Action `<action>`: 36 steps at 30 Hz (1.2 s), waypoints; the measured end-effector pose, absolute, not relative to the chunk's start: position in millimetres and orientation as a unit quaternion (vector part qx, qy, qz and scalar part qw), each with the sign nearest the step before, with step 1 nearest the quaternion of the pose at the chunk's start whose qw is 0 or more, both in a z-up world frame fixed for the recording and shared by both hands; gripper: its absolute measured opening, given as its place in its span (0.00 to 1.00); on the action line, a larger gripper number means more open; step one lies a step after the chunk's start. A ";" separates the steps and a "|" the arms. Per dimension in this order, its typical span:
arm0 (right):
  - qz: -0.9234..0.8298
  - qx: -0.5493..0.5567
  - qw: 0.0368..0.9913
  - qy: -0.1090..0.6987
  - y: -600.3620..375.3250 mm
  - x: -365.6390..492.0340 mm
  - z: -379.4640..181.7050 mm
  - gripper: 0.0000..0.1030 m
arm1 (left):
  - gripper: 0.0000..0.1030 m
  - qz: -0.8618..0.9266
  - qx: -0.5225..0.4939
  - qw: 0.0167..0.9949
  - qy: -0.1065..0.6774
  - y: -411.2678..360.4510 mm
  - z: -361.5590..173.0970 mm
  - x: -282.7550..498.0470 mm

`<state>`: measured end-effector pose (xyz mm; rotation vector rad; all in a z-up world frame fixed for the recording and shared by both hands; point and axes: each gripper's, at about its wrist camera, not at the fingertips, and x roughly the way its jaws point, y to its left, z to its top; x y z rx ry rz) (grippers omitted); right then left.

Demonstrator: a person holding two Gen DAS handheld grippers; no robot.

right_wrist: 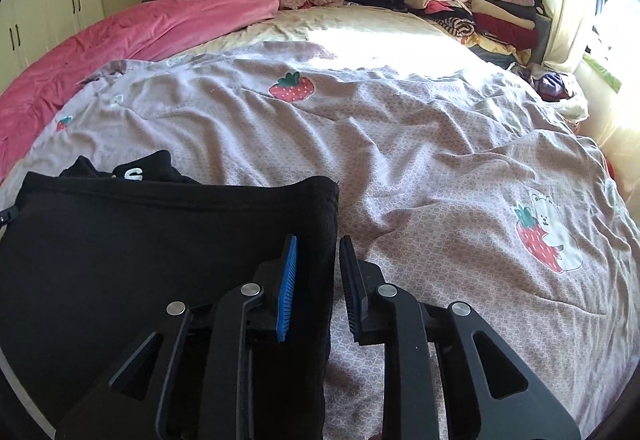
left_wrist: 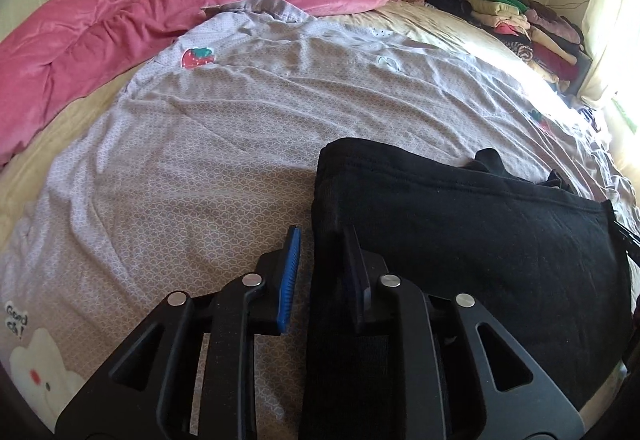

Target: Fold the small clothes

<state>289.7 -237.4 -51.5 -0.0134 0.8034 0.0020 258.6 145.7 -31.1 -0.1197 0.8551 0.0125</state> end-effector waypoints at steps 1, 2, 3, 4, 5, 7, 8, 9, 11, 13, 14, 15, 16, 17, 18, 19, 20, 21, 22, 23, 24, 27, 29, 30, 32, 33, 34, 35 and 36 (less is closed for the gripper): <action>-0.004 -0.011 0.921 0.390 -236.7 288.2 -50.6 0.26 | 0.15 0.004 -0.057 0.909 0.413 145.8 -30.1 256.4; -0.007 -0.013 0.921 0.389 -236.7 286.8 -49.1 0.30 | 0.15 0.004 -0.057 0.910 0.412 144.1 -27.7 255.1; -0.007 -0.012 0.922 0.386 -236.7 284.5 -46.7 0.32 | 0.18 0.002 -0.057 0.910 0.410 144.0 -24.9 252.5; -0.006 -0.007 0.924 0.381 -236.9 280.5 -42.7 0.40 | 0.21 0.000 -0.059 0.911 0.408 142.9 -21.8 251.0; -0.002 -0.002 0.928 0.372 -236.7 275.3 -38.2 0.49 | 0.23 -0.003 -0.060 0.913 0.405 141.9 -18.3 249.4; 0.009 0.004 0.935 0.355 -234.3 264.2 -28.7 0.58 | 0.34 -0.009 -0.059 0.916 0.396 139.3 -10.1 244.7; 0.014 0.004 0.937 0.349 -232.0 258.5 -24.5 0.59 | 0.37 -0.013 -0.057 0.917 0.394 137.5 -6.8 242.7; 0.020 0.003 0.938 0.345 -229.2 253.5 -21.0 0.59 | 0.39 -0.016 -0.055 0.919 0.391 135.5 -3.8 240.6; 0.031 0.003 0.940 0.340 -223.1 245.1 -15.8 0.60 | 0.41 -0.022 -0.055 0.920 0.388 131.9 1.2 235.5; 0.043 0.000 0.940 0.337 -215.6 236.2 -11.7 0.60 | 0.48 -0.029 -0.057 0.920 0.386 128.4 6.1 229.3; 0.050 -0.001 0.941 0.336 -212.1 232.2 -10.3 0.60 | 0.50 -0.032 -0.056 0.921 0.384 126.3 8.5 226.3; 0.056 -0.001 0.941 0.335 -208.8 227.7 -9.0 0.60 | 0.53 -0.035 -0.056 0.921 0.383 124.7 10.1 224.0; 0.065 0.000 0.940 0.335 -204.6 223.4 -8.3 0.60 | 0.55 -0.041 -0.056 0.923 0.379 121.8 13.4 219.9; 0.074 0.002 0.939 0.336 -200.6 219.5 -8.0 0.60 | 0.56 -0.045 -0.056 0.923 0.378 119.7 15.4 217.5; 0.079 0.001 0.938 0.337 -197.3 216.0 -7.9 0.60 | 0.57 -0.050 -0.057 0.923 0.377 117.1 17.3 215.0; 0.084 -0.002 0.938 0.337 -192.7 212.0 -7.5 0.60 | 0.59 -0.054 -0.057 0.923 0.377 115.3 18.3 213.5; 0.091 -0.006 0.937 0.338 -187.7 208.4 -7.3 0.60 | 0.60 -0.056 -0.055 0.923 0.376 112.8 19.1 211.3; 0.095 -0.008 0.936 0.339 -184.8 206.4 -7.1 0.60 | 0.61 -0.060 -0.053 0.923 0.377 109.7 19.3 207.8; 0.102 -0.007 0.935 0.340 -180.8 202.9 -7.5 0.60 | 0.62 -0.063 -0.051 0.922 0.378 107.5 19.0 204.8; 0.108 -0.004 0.934 0.342 -177.8 200.4 -8.1 0.60 | 0.62 -0.069 -0.050 0.921 0.381 104.9 18.1 201.6; 0.111 -0.004 0.932 0.344 -175.1 198.5 -8.8 0.60 | 0.63 -0.073 -0.046 0.920 0.383 102.3 16.7 198.1; 0.120 -0.006 0.930 0.348 -165.4 191.6 -12.4 0.74 | 0.64 -0.082 -0.037 0.917 0.388 95.7 13.0 189.2; 0.121 -0.005 0.932 0.343 -161.8 185.4 -12.7 0.87 | 0.65 -0.088 -0.032 0.916 0.391 91.1 10.4 182.3; 0.123 -0.006 0.933 0.339 -159.8 182.2 -11.8 0.87 | 0.66 -0.092 -0.029 0.915 0.392 88.0 9.3 179.5; 0.128 -0.006 0.932 0.340 -155.9 177.7 -10.5 0.87 | 0.67 -0.096 -0.020 0.914 0.393 81.2 7.4 173.6; 0.129 -0.005 0.931 0.340 -155.0 176.7 -10.2 0.87 | 0.68 -0.101 -0.017 0.914 0.393 78.0 7.3 171.1; 0.132 -0.005 0.931 0.339 -153.5 174.9 -9.1 0.87 | 0.69 -0.103 -0.014 0.914 0.393 75.8 7.4 169.5; 0.134 -0.006 0.932 0.338 -152.3 173.5 -8.0 0.87 | 0.69 -0.103 -0.011 0.914 0.392 73.7 7.6 168.2; 0.136 -0.008 0.932 0.337 -150.5 171.9 -6.8 0.87 | 0.70 -0.104 -0.009 0.915 0.390 71.8 7.9 166.3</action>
